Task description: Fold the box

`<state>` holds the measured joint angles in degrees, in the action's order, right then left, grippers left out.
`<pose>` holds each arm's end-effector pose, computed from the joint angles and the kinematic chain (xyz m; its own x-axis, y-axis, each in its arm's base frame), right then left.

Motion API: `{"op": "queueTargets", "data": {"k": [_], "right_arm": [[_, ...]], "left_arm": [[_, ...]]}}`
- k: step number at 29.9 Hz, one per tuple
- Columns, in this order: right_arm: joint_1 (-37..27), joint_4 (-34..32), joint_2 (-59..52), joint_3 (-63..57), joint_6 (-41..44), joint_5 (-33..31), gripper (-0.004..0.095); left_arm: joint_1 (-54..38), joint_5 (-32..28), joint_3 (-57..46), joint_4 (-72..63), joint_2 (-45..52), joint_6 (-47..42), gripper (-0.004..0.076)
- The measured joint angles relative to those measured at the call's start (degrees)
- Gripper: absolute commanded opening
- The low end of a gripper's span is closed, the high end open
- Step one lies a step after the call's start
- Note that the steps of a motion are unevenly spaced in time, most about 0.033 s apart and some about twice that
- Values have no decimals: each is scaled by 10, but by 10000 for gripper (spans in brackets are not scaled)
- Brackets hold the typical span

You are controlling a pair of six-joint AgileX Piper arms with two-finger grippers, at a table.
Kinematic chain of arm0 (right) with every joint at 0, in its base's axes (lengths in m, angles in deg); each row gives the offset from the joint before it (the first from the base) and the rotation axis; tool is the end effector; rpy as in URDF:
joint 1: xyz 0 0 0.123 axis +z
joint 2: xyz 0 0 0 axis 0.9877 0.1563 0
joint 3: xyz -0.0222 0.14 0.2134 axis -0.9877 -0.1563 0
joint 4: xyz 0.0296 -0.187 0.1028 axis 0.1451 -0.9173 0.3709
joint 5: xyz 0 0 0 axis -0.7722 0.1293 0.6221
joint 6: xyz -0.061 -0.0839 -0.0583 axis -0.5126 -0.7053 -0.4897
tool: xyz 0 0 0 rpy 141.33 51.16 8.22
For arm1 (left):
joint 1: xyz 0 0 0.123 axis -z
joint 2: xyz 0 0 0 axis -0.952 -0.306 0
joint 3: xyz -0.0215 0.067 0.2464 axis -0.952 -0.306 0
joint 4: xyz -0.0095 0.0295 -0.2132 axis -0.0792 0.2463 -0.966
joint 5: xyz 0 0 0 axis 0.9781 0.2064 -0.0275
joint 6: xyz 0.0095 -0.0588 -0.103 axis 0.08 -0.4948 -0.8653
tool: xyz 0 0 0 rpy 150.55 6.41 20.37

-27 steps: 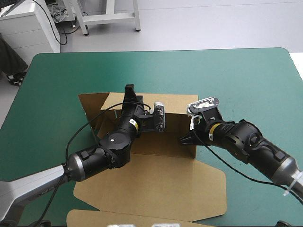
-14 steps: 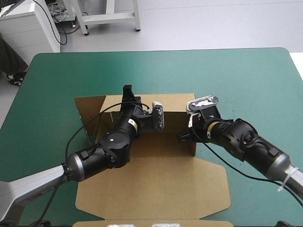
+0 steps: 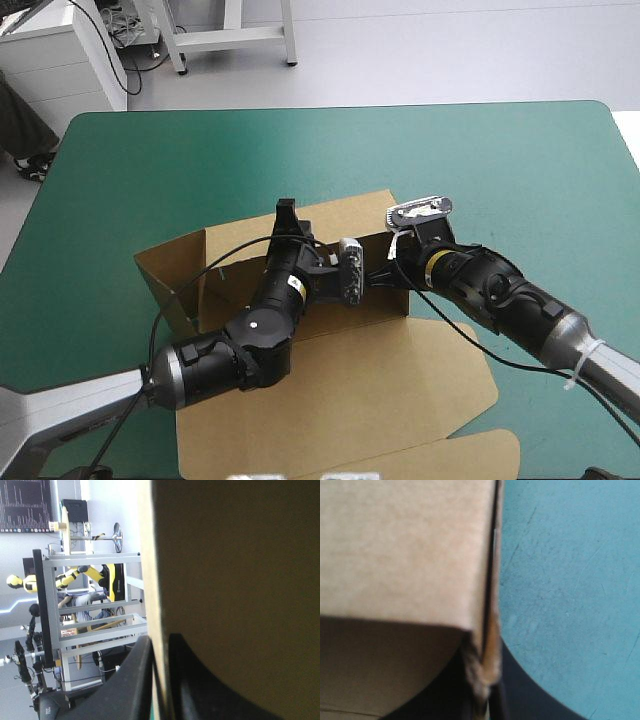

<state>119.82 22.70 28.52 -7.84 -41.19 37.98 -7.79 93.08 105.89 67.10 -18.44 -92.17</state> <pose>0.2284 0.1591 0.2698 -0.6348 -0.2052 -0.7449 -0.3842 0.9203 0.0739 0.2022 -0.2255 0.2902 0.1597 0.9760 -0.1484 0.4274 0.0671 0.9016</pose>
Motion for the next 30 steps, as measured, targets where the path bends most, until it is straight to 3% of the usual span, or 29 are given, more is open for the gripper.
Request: {"op": "queueTargets", "data": {"k": [6, 9, 14, 17, 24, 30], "right_arm": [[1, -37, 10, 3, 34, 7, -14], [-7, -41, 13, 4, 42, 13, -15], [-29, -41, 14, 4, 46, 9, -15], [-32, -40, 14, 13, 46, -14, -15], [-34, -36, -3, 65, 26, -133, -15], [-36, -38, -7, 143, -25, -250, -20]], "left_arm": [[47, 40, 1, -1, 0, 0, 380], [68, 74, 1, -4, 0, 0, 441], [117, 134, 1, -5, 0, -9, 441], [141, 141, 2, -5, 5, -10, 441], [127, 83, 18, 16, 56, -11, 412], [12, 21, 102, -10, 90, -11, 347]]}}
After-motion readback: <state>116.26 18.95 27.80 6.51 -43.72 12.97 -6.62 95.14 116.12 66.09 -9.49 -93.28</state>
